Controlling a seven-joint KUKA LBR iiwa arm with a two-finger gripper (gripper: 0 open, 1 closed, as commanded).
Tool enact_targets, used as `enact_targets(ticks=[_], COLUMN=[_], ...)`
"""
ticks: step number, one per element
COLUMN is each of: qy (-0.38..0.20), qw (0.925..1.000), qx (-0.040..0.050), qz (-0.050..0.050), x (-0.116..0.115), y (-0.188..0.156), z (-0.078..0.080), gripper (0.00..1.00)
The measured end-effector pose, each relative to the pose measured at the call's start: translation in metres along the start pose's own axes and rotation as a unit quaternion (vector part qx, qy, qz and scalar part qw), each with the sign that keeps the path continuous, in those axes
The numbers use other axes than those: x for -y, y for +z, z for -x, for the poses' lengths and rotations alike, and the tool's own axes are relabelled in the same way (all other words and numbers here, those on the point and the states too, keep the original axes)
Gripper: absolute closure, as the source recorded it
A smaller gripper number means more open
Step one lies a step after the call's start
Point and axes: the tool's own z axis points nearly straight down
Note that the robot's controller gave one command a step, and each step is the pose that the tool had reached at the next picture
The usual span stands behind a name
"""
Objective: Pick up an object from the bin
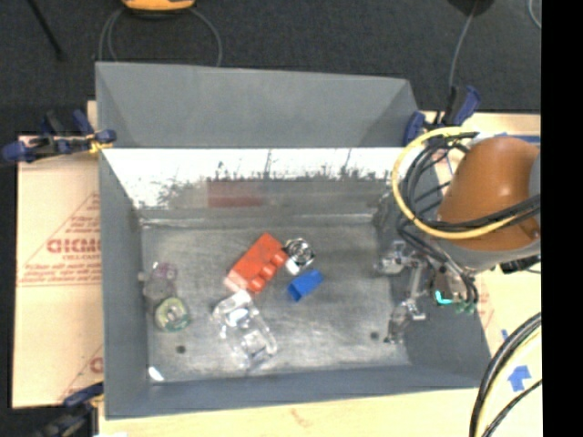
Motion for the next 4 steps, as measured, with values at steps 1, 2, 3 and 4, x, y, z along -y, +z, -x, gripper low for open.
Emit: enact_targets(ticks=[1,2,3,4], qy=[0.072,-0.027,-0.028,-0.055], qw=[0.9974,0.9996,0.9995,0.9985], qx=[0.0018,0.0059,0.0122,0.0079], qz=[0.002,-0.001,-0.001,-0.001], x=[-0.054,-0.107,-0.106,-0.107], y=[0.044,0.09,0.086,-0.049], z=[0.028,0.057,0.061,0.036], gripper=[0.0,0.0,1.0,1.0])
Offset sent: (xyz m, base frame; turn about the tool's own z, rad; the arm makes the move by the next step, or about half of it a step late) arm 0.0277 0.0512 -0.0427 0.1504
